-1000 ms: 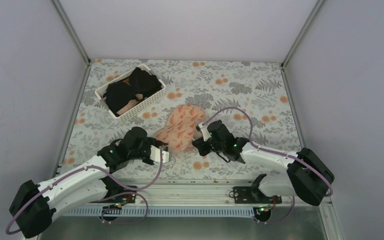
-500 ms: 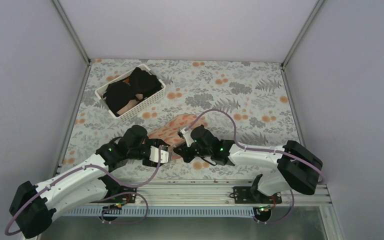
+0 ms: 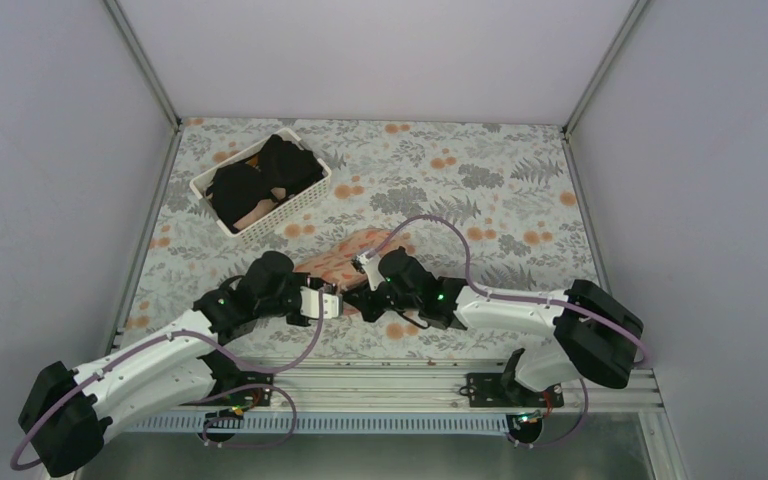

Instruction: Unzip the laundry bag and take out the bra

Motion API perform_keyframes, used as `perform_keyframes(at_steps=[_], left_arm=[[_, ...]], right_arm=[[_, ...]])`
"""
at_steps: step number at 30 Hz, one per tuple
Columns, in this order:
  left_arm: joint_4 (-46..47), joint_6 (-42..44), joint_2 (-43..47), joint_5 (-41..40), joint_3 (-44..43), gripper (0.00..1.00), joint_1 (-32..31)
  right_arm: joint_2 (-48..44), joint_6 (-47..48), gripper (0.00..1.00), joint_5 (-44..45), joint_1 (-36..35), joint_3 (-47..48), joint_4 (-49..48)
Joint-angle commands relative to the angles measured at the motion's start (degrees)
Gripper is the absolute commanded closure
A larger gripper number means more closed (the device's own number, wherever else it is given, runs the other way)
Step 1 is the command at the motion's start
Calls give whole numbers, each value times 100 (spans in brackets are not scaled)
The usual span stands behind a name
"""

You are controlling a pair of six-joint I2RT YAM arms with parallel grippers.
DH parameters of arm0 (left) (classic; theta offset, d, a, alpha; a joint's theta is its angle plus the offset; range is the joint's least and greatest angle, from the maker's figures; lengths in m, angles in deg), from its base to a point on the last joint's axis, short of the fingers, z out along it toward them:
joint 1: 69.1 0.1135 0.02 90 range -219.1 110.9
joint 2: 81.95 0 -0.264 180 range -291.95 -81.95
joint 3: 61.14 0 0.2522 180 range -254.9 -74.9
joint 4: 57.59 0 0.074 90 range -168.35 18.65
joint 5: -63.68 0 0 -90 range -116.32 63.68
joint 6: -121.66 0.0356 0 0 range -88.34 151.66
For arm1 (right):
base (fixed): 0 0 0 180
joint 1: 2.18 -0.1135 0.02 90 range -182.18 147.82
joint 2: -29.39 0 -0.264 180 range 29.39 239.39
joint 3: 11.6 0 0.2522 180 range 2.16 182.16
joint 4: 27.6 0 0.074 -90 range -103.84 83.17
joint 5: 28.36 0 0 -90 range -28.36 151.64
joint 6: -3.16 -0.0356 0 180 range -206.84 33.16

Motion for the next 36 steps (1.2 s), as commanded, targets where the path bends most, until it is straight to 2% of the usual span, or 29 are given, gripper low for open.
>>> perform_keyframes(at_steps=[1,6,7,17,24,31,32,34,36], left_arm=[[286,50,-2,-290,97,66,-1],[266,94,17,-420,117,95,0],[258,115,25,-433,122,97,0],[136,552,86,-457,248,98,-2],[45,715,139,-516,359,98,16],[102,839,188,-525,490,97,27],[106,865,185,-517,490,88,27],[81,880,203,-476,440,54,28],[-34,872,208,-297,301,35,27]], right_arm=[[-124,10,96,-5,-80,108,-125],[-378,52,96,203,-52,-89,-56],[-451,55,96,270,-12,-151,-1],[-1174,153,96,684,876,-795,855],[-1611,312,96,504,1711,-1142,1078],[-1267,311,96,-16,1693,-1100,880],[-1196,302,96,-58,1626,-1065,825],[-1099,280,96,-105,1449,-1003,706],[-1014,248,96,-156,1243,-929,555]])
